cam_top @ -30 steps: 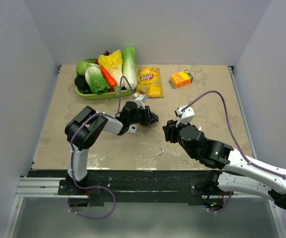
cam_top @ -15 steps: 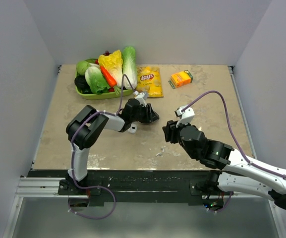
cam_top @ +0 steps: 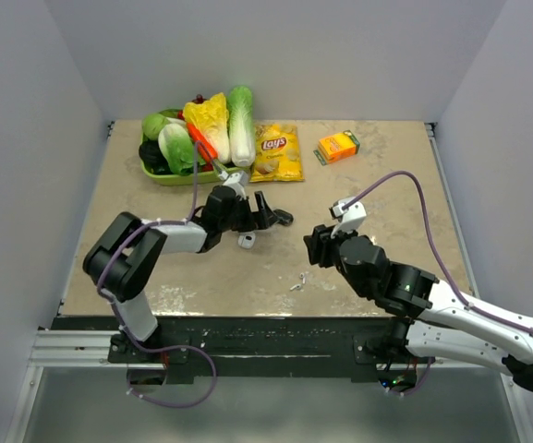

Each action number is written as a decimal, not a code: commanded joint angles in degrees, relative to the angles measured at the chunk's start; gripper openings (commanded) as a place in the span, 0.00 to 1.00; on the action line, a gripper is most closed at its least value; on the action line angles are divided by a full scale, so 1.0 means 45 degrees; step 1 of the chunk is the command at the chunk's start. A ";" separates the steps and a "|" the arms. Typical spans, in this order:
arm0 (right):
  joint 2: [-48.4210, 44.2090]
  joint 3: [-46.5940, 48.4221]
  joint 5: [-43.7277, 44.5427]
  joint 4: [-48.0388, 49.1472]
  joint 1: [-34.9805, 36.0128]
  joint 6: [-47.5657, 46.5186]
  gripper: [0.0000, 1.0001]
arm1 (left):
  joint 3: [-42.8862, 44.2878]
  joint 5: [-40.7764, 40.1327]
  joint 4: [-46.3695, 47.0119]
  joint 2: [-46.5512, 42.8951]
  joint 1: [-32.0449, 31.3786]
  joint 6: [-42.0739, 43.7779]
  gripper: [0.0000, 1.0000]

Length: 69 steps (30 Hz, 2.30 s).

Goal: Insert the wireless bluetooth earbuds into the charging case
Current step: Place the charging case at the center of the board, then pick up the charging case at the center of the board.

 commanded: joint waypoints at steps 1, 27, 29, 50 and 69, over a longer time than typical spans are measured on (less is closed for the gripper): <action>-0.0396 -0.0526 0.0407 0.0826 -0.0036 0.0230 0.50 | -0.0735 -0.1829 -0.1138 -0.2489 0.0000 -0.0571 1.00; 0.1381 -0.1640 -0.0374 0.2467 -0.0036 0.0699 0.42 | -0.5036 -0.5917 -0.1237 -0.5913 -0.1602 -0.1046 0.00; 0.1303 -0.1621 -0.0394 0.2428 -0.0036 0.0699 0.42 | -0.4938 -0.5760 -0.1138 -0.5288 -0.1602 -0.1104 0.00; 0.1146 -0.1757 -0.0335 0.2213 -0.0036 0.0680 0.42 | -0.3766 -0.4939 0.0034 -0.2689 -0.0802 -0.0871 0.00; 0.1010 -0.1718 -0.0101 0.1920 -0.0036 0.0504 0.44 | -0.3259 -0.6151 -0.1488 -0.3955 -0.0508 -0.0227 0.77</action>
